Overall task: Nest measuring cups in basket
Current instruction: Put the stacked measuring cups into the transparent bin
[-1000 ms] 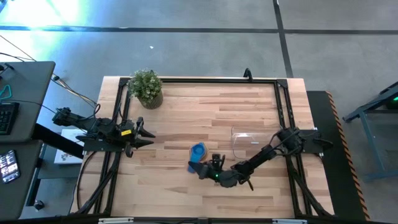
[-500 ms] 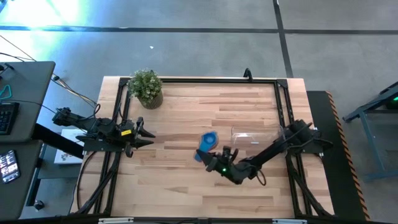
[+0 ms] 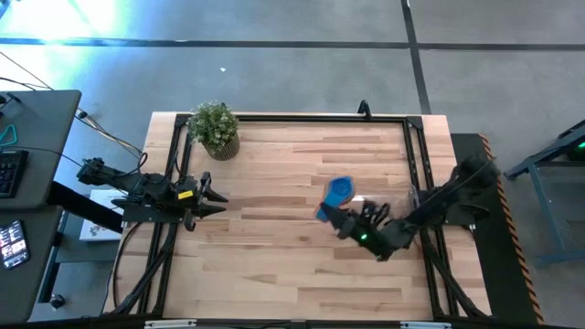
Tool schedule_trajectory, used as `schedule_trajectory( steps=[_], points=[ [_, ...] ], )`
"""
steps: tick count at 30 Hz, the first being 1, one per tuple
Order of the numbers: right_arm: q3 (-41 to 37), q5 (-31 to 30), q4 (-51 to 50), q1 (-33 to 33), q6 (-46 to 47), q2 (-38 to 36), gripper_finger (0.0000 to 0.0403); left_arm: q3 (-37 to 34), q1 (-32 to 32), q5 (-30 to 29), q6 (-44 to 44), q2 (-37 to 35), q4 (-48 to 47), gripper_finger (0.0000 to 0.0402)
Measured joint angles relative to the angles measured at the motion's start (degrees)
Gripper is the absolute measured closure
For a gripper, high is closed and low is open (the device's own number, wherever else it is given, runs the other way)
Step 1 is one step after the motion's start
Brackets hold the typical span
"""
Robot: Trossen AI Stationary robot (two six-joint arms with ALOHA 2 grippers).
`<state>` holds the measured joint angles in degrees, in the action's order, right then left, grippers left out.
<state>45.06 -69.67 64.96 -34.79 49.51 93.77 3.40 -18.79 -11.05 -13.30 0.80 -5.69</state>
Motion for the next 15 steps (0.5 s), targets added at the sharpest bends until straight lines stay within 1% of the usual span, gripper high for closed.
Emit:
schedule_trajectory(
  steps=[2,4,6,8,11,13,15],
  points=[
    [-3.21,0.73,-0.25,-0.15,-1.74,-4.60,0.0334,0.00,0.02,-0.02,0.00,-0.01,0.04,0.0280],
    [-6.38,2.02,-2.74,-0.11,-2.09,-9.61,0.0334,0.00,0.00,-0.02,0.00,0.00,0.02,0.0280],
    [-9.44,3.48,-6.91,0.18,-2.22,-15.25,0.0336,0.00,0.01,-0.01,-0.01,0.00,0.03,0.0280],
    [-12.03,6.21,-12.40,0.75,-1.95,-21.62,0.0336,0.00,0.02,-0.02,-0.01,0.00,0.03,0.0280],
    [-14.47,11.52,-22.87,2.34,-0.42,-31.67,0.0336,0.00,0.00,-0.02,0.00,0.00,0.02,0.0280],
    [-14.62,15.09,-32.39,3.63,0.98,-38.38,0.0336,0.00,0.01,-0.01,0.00,-0.01,0.02,0.0280],
    [-14.08,18.71,-44.10,5.25,2.80,-44.83,0.0336,0.00,0.00,-0.02,0.00,0.00,0.02,0.0280]
  ],
)
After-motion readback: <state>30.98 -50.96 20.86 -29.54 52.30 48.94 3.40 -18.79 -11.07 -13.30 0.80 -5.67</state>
